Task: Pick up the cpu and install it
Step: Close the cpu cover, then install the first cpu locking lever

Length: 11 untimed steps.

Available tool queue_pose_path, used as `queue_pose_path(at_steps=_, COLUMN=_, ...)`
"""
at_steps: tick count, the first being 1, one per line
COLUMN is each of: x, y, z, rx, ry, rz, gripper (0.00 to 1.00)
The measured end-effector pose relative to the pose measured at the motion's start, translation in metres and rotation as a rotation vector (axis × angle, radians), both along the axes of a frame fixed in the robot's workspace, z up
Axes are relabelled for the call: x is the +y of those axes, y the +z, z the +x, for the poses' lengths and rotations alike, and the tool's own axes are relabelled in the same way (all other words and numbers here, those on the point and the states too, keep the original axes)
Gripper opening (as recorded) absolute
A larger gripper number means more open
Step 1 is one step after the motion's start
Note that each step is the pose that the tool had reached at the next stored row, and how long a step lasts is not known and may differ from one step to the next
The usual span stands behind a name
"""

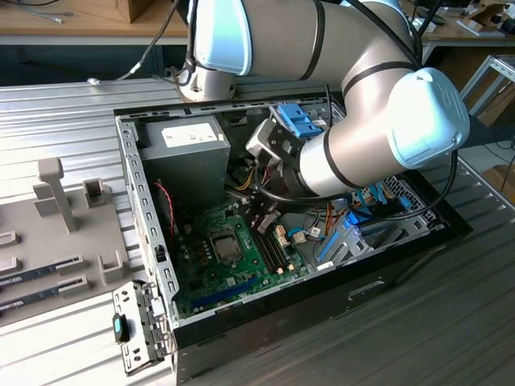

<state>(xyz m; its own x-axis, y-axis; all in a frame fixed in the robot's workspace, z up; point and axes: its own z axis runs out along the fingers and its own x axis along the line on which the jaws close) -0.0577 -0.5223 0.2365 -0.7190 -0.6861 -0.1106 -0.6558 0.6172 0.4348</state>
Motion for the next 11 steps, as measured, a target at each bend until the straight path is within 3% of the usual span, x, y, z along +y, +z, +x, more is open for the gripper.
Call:
queue_pose_path(at_steps=5, x=0.0168, y=-0.0011, z=0.0042, rx=0.0016, ry=0.0, rz=0.0, gripper=0.11)
queue_pose_path(at_steps=9, x=0.0194, y=-0.0024, z=0.0093, rx=0.0043, ry=0.0, rz=0.0006, gripper=0.11)
queue_pose_path(at_steps=10, x=0.0227, y=-0.0031, z=0.0141, rx=0.0068, ry=0.0, rz=0.0, gripper=0.11)
queue_pose_path(at_steps=11, x=0.0307, y=-0.0034, z=0.0144, rx=0.0067, ry=0.0, rz=0.0002, gripper=0.11)
